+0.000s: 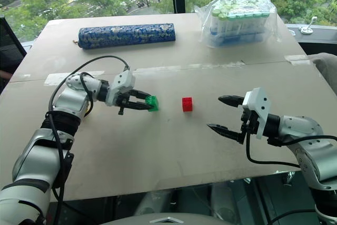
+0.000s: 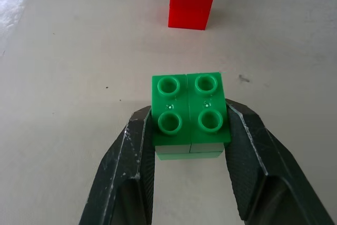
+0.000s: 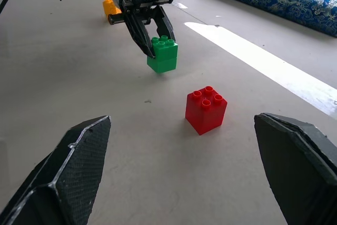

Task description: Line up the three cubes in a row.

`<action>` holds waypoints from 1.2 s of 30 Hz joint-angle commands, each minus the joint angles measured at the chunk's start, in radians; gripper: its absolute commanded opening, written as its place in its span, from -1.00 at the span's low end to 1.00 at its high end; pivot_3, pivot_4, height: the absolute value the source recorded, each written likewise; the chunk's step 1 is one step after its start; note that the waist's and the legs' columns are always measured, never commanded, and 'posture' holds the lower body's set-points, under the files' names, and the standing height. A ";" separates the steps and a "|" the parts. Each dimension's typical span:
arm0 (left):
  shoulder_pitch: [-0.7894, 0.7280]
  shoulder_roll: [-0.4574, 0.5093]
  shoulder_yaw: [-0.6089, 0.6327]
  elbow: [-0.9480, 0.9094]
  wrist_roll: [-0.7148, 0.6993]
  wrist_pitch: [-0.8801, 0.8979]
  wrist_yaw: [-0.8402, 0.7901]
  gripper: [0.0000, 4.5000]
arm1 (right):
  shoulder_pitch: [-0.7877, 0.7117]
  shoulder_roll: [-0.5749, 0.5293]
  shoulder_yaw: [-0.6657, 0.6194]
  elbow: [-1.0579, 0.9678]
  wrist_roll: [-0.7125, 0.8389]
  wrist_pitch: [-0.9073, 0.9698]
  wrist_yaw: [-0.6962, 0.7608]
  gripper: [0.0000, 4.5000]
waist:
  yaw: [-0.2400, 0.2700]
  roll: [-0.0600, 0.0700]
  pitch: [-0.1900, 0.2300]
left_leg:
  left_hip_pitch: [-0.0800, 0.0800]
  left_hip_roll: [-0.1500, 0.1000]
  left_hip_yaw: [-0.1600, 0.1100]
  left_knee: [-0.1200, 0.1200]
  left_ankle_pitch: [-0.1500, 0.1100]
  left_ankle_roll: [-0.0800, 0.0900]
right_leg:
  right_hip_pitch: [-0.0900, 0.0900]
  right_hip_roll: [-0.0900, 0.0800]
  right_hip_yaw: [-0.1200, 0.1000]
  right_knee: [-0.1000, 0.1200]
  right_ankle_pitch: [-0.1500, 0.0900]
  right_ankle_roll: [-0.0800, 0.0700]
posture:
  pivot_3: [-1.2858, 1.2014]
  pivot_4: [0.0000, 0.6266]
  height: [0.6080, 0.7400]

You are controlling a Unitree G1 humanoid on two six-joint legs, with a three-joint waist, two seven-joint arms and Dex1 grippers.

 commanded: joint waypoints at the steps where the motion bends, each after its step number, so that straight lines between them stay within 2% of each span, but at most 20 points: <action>1: -0.019 -0.009 0.016 0.002 0.016 -0.042 -0.010 -0.45 | 0.009 -0.009 -0.032 -0.054 0.016 -0.003 -0.018 1.00 | 0.000 0.000 0.000 | 0.000 0.000 0.000 0.000 0.000 0.000 | 0.000 0.000 0.000 0.000 0.000 0.000 | 0.03 -0.52 1.00; 18: -0.064 -0.040 0.019 0.064 0.052 -0.059 -0.028 -0.45 | 0.051 -0.024 -0.043 -0.105 0.046 0.012 -0.037 1.00 | 0.001 0.000 0.000 | 0.000 0.000 -0.002 0.009 -0.002 0.003 | 0.005 0.001 -0.002 0.001 0.001 0.002 | 0.03 -0.52 1.00; 19: -0.067 -0.042 0.019 0.070 0.054 -0.062 -0.030 0.00 | 0.051 -0.025 -0.043 -0.105 0.047 0.011 -0.037 1.00 | 0.001 0.000 0.000 | 0.000 0.000 -0.001 0.009 -0.002 0.003 | 0.005 0.001 -0.002 0.001 0.001 0.002 | 0.03 -0.52 1.00; 21: -0.071 -0.046 0.020 0.079 0.054 -0.060 -0.039 0.16 | 0.052 -0.027 -0.045 -0.106 0.049 0.011 -0.038 1.00 | 0.001 0.000 0.000 | 0.000 0.000 -0.001 0.009 -0.002 0.003 | 0.005 0.001 -0.002 0.001 0.001 0.002 | 0.03 -0.52 1.00; 25: -0.074 -0.047 0.038 0.074 0.045 -0.063 -0.030 0.98 | 0.053 -0.031 -0.047 -0.106 0.050 0.010 -0.037 1.00 | 0.001 0.000 0.000 | 0.000 0.000 -0.001 0.010 -0.002 0.004 | 0.005 0.001 -0.002 0.001 0.001 0.002 | 0.03 -0.52 1.00; 29: -0.008 0.023 0.109 -0.069 -0.041 0.047 -0.073 0.98 | 0.044 -0.029 -0.045 -0.098 0.054 0.004 -0.034 1.00 | -0.005 0.000 0.000 | 0.000 0.000 -0.002 0.010 -0.002 0.004 | 0.005 0.001 -0.002 0.001 0.001 0.003 | 0.03 -0.52 1.00; 31: 0.065 0.088 0.181 -0.198 -0.112 0.179 -0.059 0.98 | 0.029 -0.021 -0.028 -0.081 0.051 -0.006 -0.027 1.00 | -0.017 0.000 0.000 | 0.000 0.000 -0.001 0.010 -0.002 0.004 | 0.005 0.001 -0.001 0.001 0.001 0.003 | 0.03 -0.52 1.00; 33: 0.148 0.144 0.259 -0.323 -0.176 0.303 -0.011 0.98 | 0.012 -0.011 -0.010 -0.065 0.049 -0.013 -0.020 1.00 | -0.033 0.000 0.000 | 0.000 0.001 -0.001 0.010 -0.002 0.004 | 0.004 0.000 0.001 0.001 0.001 0.003 | 0.03 -0.52 1.00; 36: 0.286 0.178 0.432 -0.473 -0.246 0.466 0.179 0.98 | -0.020 0.004 0.019 -0.035 0.044 -0.025 0.000 1.00 | -0.040 0.001 0.000 | 0.001 0.001 -0.001 0.010 -0.003 0.004 | 0.004 -0.001 0.001 0.001 0.001 0.003 | 0.03 -0.52 1.00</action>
